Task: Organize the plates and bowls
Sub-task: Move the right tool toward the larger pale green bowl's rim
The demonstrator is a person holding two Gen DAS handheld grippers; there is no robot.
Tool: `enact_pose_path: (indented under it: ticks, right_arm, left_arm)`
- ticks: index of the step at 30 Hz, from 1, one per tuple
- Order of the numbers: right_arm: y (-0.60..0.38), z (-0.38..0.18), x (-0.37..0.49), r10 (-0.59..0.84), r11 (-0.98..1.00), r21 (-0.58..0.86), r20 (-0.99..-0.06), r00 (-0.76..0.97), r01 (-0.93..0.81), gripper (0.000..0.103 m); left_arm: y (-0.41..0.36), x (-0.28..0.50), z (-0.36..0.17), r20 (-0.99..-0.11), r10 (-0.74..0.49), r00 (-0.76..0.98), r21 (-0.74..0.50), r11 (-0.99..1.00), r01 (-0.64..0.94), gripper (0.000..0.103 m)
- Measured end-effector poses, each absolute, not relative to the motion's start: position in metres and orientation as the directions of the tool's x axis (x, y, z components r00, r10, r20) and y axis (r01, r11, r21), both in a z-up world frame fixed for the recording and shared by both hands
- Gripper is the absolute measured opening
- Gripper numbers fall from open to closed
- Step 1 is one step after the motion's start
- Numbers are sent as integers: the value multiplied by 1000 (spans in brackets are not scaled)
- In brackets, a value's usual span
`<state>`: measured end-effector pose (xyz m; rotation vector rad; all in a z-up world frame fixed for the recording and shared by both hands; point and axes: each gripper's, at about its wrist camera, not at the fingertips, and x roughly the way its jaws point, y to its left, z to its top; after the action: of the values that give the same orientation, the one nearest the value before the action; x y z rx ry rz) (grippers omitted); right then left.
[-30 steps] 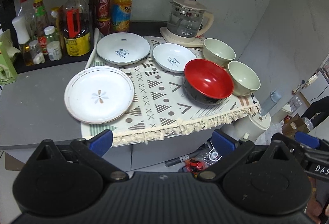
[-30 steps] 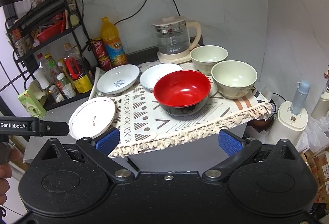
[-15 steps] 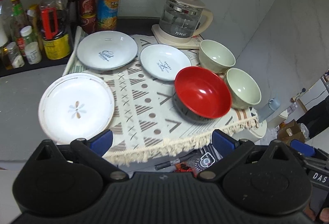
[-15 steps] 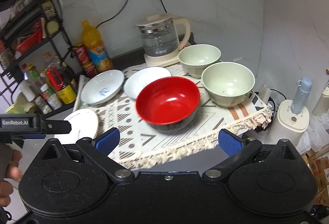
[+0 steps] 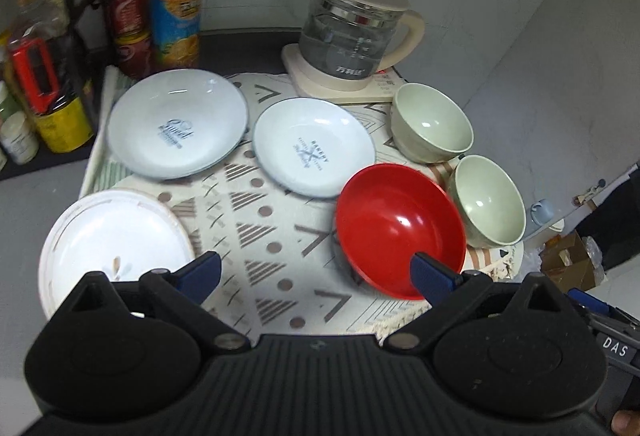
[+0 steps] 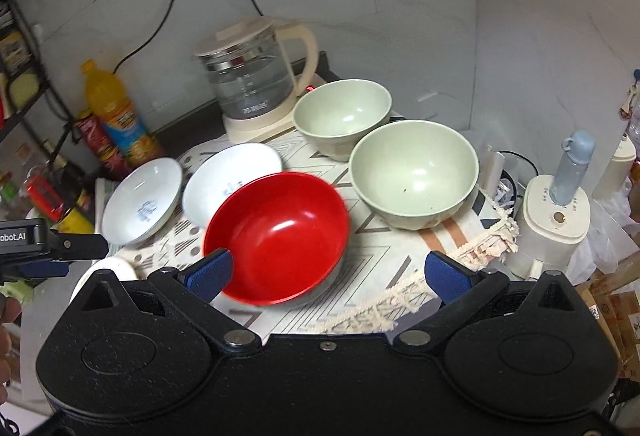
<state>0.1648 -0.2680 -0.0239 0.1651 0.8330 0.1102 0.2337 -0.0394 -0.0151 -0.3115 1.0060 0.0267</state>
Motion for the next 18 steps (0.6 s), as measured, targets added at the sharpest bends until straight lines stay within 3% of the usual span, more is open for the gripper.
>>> enact_pose_path:
  ticks: [8, 10, 14, 18]
  right_arm:
    - [-281, -33, 183, 125, 983, 181, -735, 666, 16, 99]
    - [-287, -36, 190, 117, 980, 193, -739, 664, 42, 93]
    - [-303, -42, 199, 121, 967, 239, -731, 671, 87, 89]
    - [-321, -51, 212, 130, 960, 263, -732, 669, 101, 75]
  left_arm:
    - [-51, 269, -26, -836, -173, 521, -266, 958, -109, 100]
    - [-56, 276, -27, -833, -180, 524, -268, 959, -96, 100]
    - [-68, 291, -30, -830, -193, 524, -269, 961, -71, 97]
    - [-83, 310, -34, -829, -204, 521, -275, 959, -62, 93]
